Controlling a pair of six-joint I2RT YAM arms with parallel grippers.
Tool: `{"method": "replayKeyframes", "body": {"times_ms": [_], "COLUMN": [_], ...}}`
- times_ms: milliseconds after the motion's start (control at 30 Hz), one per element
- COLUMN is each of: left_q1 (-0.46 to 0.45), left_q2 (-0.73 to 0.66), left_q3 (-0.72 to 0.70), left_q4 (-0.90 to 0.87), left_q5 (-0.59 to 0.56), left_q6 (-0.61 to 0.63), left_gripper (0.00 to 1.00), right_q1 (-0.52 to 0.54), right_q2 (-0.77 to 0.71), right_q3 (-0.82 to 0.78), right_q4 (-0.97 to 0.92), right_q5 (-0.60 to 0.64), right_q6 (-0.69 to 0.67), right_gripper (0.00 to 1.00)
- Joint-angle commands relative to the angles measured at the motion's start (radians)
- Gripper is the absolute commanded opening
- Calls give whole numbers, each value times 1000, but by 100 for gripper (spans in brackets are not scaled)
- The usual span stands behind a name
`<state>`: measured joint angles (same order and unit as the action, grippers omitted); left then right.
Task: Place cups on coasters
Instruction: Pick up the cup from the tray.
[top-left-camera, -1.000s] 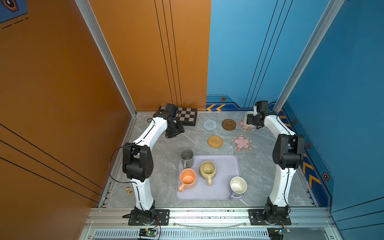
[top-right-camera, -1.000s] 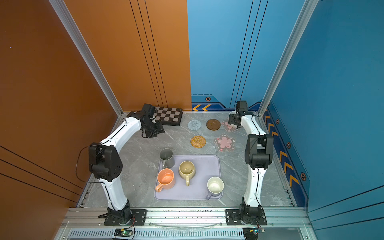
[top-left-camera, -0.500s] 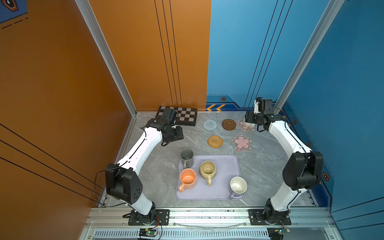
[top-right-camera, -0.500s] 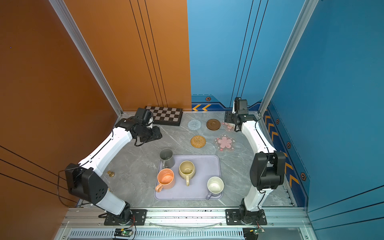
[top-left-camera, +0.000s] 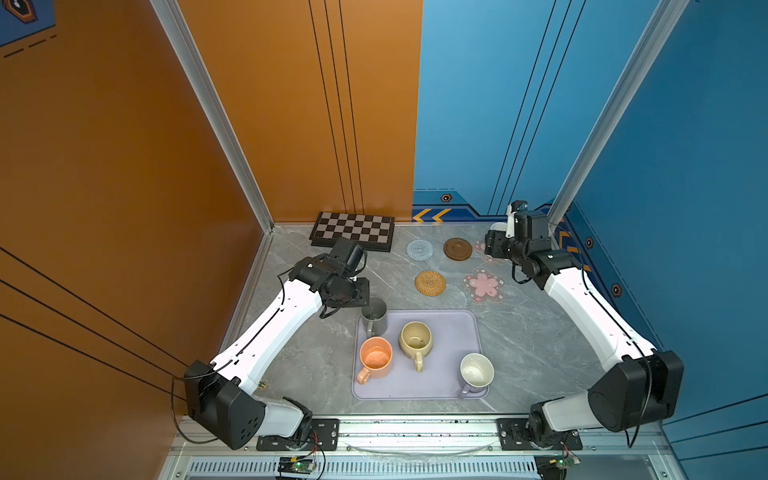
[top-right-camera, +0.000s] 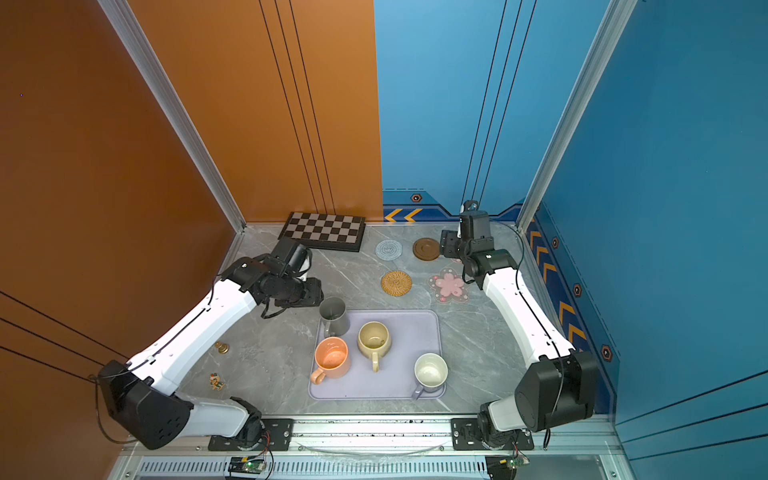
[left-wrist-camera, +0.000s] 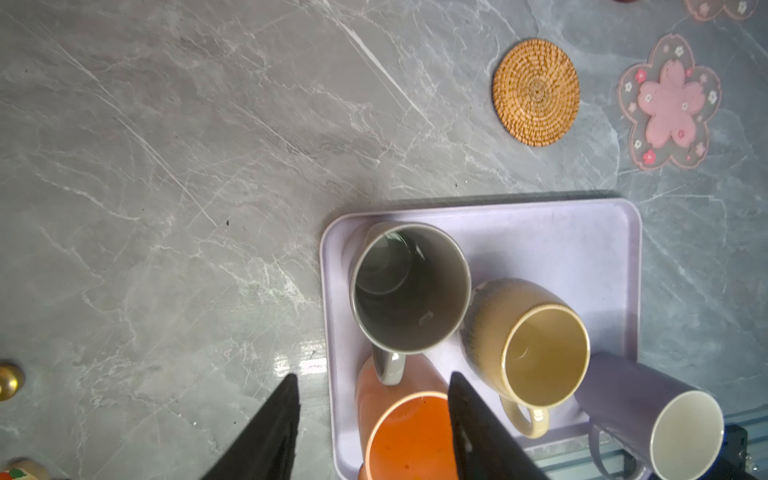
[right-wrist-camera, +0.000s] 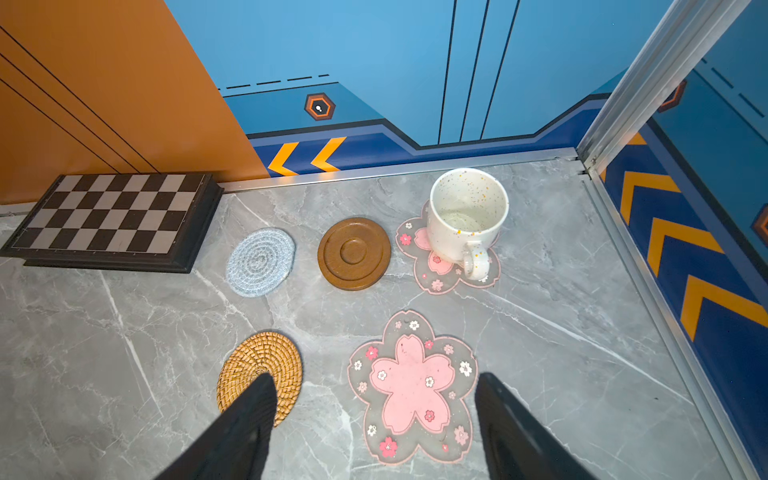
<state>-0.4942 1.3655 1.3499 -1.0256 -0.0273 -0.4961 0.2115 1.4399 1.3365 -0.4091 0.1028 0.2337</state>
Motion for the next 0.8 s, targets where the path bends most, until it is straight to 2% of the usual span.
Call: {"method": "replayKeyframes", "body": {"times_ms": [0,167,400,767], "left_q1": [-29,-89,-150,-184], "left_q2": [-50,-73,-25,84], "left_q3": [-55,-141,-174,-216], "left_q4": [-57,-54,-40,124], "left_q5": [-45,-62,-119,-74], "left_q6": [-58,-117,-168,-150], "left_gripper": [58,58,58,56], "right_q1": [8,29,47,50], "right_q2": [-22,-38,-57,-103], "right_q3": [-31,-51,-87,-149], "right_q4": [10,10,10,3], "right_q5": [32,33,8,9], "right_q6": [42,48,70,78], "right_gripper": [78,78,78,78]}}
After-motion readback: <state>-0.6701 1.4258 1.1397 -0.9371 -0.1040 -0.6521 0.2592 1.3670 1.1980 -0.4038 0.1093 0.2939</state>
